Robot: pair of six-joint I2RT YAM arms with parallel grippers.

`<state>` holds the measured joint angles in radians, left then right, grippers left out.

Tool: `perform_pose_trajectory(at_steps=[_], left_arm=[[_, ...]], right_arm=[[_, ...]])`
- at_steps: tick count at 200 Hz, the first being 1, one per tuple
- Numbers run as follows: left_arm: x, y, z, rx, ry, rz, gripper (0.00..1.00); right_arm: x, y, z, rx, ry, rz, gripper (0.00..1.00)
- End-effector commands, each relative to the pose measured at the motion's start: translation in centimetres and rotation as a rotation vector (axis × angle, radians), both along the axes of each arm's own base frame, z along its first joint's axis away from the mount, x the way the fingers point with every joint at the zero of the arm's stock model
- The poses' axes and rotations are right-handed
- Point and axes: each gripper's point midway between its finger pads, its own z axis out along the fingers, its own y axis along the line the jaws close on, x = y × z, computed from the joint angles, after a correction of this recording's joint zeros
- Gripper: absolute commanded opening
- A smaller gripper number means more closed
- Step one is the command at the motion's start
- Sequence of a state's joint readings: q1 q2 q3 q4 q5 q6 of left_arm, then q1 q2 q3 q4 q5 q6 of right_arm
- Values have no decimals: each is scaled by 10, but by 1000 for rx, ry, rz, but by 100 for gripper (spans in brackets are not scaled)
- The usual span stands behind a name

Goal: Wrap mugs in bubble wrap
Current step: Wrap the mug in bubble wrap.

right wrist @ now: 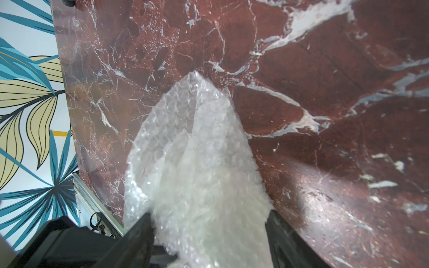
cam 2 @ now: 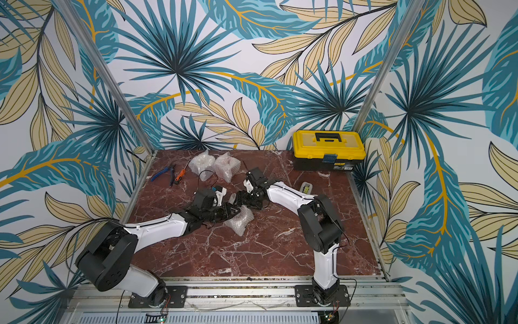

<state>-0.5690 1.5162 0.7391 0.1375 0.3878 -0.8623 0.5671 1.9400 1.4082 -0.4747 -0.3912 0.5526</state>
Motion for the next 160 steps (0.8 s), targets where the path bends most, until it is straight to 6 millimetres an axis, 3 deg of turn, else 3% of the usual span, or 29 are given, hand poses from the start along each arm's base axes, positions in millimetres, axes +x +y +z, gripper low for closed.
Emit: perform_pose_trajectory(at_steps=[1,71,106,126,160], left_arm=[[1,-4,25,-30,-72,-28,34],[-1,-3,56,-74,-139,-34,39],[0,15,76,-89,-196,19,42],[3,39,71,-32,-195,102,52],[7,75,43,203,-135,201,66]], right_arm=[[-37,-23,-51,-148,169,25,74],[-41,-25,-56,-151,178,24,72],[-40,-24,-54,-148,173,25,72],[-40,-25,-55,-149,174,24,72],[-40,-24,-53,-144,172,27,72]])
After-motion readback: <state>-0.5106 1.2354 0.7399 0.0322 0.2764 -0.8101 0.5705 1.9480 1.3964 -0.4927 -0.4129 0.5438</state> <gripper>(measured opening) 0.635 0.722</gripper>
